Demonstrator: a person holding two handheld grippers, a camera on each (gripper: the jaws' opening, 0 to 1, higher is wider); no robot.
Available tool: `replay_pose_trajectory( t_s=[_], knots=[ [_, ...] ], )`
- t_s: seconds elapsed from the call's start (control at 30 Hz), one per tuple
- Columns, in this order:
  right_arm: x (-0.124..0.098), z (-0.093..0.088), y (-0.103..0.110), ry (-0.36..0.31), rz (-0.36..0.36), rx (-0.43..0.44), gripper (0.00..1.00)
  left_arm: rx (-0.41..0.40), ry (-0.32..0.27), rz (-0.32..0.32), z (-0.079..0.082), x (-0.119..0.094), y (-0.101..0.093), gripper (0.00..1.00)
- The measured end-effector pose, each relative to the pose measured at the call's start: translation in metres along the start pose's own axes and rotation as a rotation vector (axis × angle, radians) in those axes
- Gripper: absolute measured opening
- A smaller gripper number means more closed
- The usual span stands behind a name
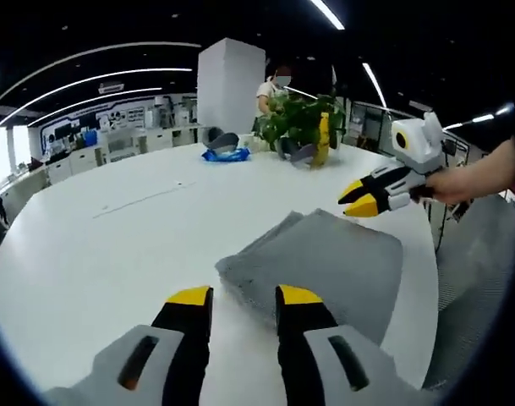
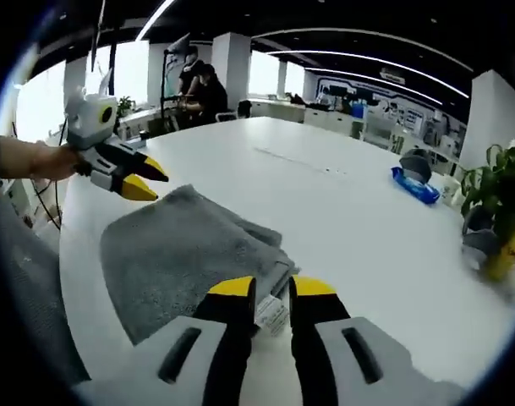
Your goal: Fold the towel on the table until its edges align and the towel forms a compact rectangular stack.
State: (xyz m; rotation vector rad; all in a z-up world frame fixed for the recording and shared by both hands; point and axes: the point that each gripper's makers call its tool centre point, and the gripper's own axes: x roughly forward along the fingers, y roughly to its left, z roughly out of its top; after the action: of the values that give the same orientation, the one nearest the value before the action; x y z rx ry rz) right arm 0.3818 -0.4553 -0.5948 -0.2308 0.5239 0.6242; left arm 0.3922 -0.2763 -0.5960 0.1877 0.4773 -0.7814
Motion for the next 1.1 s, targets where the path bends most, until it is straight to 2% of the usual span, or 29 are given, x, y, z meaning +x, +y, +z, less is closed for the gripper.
replay_pose_trajectory(
  t_s=[0.1,0.17,0.2,0.27,0.3,0.33,0.4,0.47,0.53,0.6,0.77,1.1],
  knots=[
    [-0.008,0.001,0.018,0.006,0.033,0.017,0.13,0.081,-0.012,-0.082,0.004,-0.003,-0.029,0.3],
    [-0.009,-0.002,0.036,0.024,0.096,0.042,0.12,0.119,-0.016,-0.128,0.006,-0.003,-0.047,0.27],
    [-0.01,-0.007,0.045,0.05,0.123,0.071,0.14,0.112,-0.013,-0.15,0.005,-0.002,-0.054,0.27],
    [-0.009,-0.016,0.052,0.083,0.143,0.069,0.16,0.081,0.045,-0.202,-0.007,-0.001,-0.068,0.27],
    [-0.009,-0.021,0.056,0.106,0.154,0.063,0.18,0.075,0.09,-0.219,-0.017,0.001,-0.072,0.27],
    [-0.01,-0.031,0.06,0.139,0.167,0.034,0.18,0.069,0.118,-0.218,-0.025,0.001,-0.072,0.28],
    [-0.009,-0.042,0.062,0.166,0.162,0.002,0.17,0.068,0.101,-0.197,-0.028,0.004,-0.069,0.28],
    [-0.007,-0.047,0.062,0.152,0.152,-0.006,0.19,0.047,0.101,-0.189,-0.028,0.005,-0.069,0.28],
    [-0.004,-0.048,0.061,0.152,0.148,-0.011,0.19,0.072,0.107,-0.189,-0.03,0.007,-0.07,0.28],
    [-0.001,-0.047,0.062,0.16,0.149,-0.026,0.19,0.09,0.116,-0.186,-0.033,0.01,-0.07,0.28],
    [0.004,-0.046,0.056,0.167,0.151,-0.011,0.18,0.064,0.106,-0.178,-0.032,0.018,-0.064,0.27],
    [0.03,-0.033,0.023,0.165,0.126,0.01,0.18,0.084,0.078,-0.152,-0.017,0.048,-0.044,0.27]
  ],
)
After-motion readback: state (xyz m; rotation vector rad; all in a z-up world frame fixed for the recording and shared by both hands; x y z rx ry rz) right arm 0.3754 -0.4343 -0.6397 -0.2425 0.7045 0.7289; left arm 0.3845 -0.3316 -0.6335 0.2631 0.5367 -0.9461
